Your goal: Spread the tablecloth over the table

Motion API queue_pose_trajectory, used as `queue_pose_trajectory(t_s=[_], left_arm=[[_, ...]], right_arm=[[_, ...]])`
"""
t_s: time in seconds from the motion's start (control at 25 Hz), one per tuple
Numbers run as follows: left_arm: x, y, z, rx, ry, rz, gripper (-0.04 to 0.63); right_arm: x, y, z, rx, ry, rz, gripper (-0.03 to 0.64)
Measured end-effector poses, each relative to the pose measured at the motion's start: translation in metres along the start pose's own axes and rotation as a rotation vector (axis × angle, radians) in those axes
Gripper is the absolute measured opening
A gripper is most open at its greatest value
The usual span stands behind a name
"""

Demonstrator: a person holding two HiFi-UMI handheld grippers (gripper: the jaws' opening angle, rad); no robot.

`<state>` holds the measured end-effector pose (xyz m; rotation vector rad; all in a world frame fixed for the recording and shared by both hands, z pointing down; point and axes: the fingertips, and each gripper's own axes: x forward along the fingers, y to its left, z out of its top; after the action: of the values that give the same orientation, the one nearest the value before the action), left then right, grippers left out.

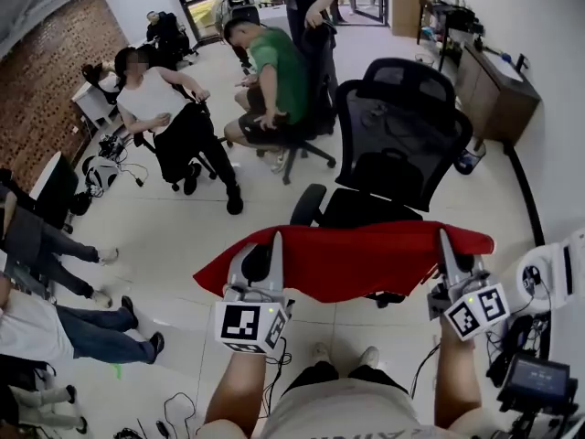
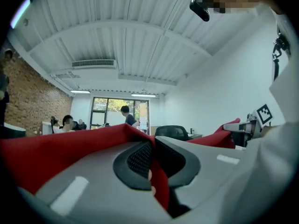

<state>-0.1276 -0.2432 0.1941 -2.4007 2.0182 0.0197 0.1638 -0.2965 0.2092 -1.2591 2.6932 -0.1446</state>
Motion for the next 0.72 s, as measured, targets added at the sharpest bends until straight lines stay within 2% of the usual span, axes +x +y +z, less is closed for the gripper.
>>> queue_pose_trajectory(t_s=[0.12, 0.32, 0.44, 0.64, 0.72], left_arm=[[-0.016, 0.013, 0.027, 0.01, -0.035, 0.048, 0.017], [-0.048, 0.026, 0.039, -0.023, -0.037, 0.108, 0.017], [-0.067, 0.037, 0.042, -0.053, -0.046, 0.198, 0.017], [-0.103, 0.034, 0.034, -0.055, -0.052, 0.333, 0.017], [-0.13, 0.031, 0.03, -0.056, -0.053, 0.428, 0.017]], right_arm=[[0.017, 0.019, 0.028, -0.048, -0.036, 0.079, 0.012], [0.025, 0.047, 0.042, -0.065, -0.059, 0.157, 0.012], [0.039, 0.062, 0.041, -0.071, -0.049, 0.241, 0.012], [0.034, 0.081, 0.03, -0.083, -0.019, 0.376, 0.012], [0.042, 0.095, 0.024, -0.078, -0.011, 0.468, 0.012]])
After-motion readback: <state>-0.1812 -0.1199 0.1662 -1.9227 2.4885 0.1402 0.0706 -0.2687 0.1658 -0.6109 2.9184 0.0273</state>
